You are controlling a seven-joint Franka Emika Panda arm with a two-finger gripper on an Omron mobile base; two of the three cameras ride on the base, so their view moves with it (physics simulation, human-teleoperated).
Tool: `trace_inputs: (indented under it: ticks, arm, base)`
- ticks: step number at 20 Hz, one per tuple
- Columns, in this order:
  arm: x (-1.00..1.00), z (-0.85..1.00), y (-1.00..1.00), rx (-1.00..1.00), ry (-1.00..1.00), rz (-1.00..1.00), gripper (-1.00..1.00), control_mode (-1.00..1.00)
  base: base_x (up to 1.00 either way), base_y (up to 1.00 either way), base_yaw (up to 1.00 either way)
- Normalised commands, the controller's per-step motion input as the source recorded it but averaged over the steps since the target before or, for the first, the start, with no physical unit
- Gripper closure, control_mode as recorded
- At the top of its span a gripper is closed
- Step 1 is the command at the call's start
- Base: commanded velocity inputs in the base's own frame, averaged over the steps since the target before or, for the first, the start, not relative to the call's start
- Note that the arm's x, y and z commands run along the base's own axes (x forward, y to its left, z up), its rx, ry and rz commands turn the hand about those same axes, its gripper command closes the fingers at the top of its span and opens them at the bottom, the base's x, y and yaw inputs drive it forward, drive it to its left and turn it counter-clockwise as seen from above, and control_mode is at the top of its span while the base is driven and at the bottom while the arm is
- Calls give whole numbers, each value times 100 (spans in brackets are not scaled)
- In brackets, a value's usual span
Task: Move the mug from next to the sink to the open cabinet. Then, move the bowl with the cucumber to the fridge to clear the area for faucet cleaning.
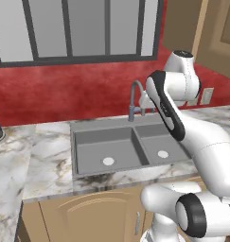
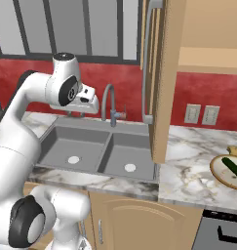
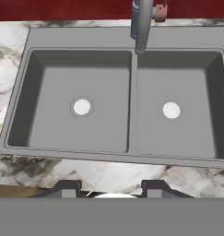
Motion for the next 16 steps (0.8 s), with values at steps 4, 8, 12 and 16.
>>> trace_inputs:
  ticks: [4,8,12,16]
  arm:
    - [-26,0,-1,0,-5,-1,-100,-100]
    - [0,0,0,0,0,0,-100,-100]
    - [-73,0,-2,1,-4,-6,-100,100]
    - [0,0,0,0,0,0,-100,100]
  base:
    - [0,0,0]
    - [0,0,0]
    - [-25,-4,-3]
    - [-100,-42,-15]
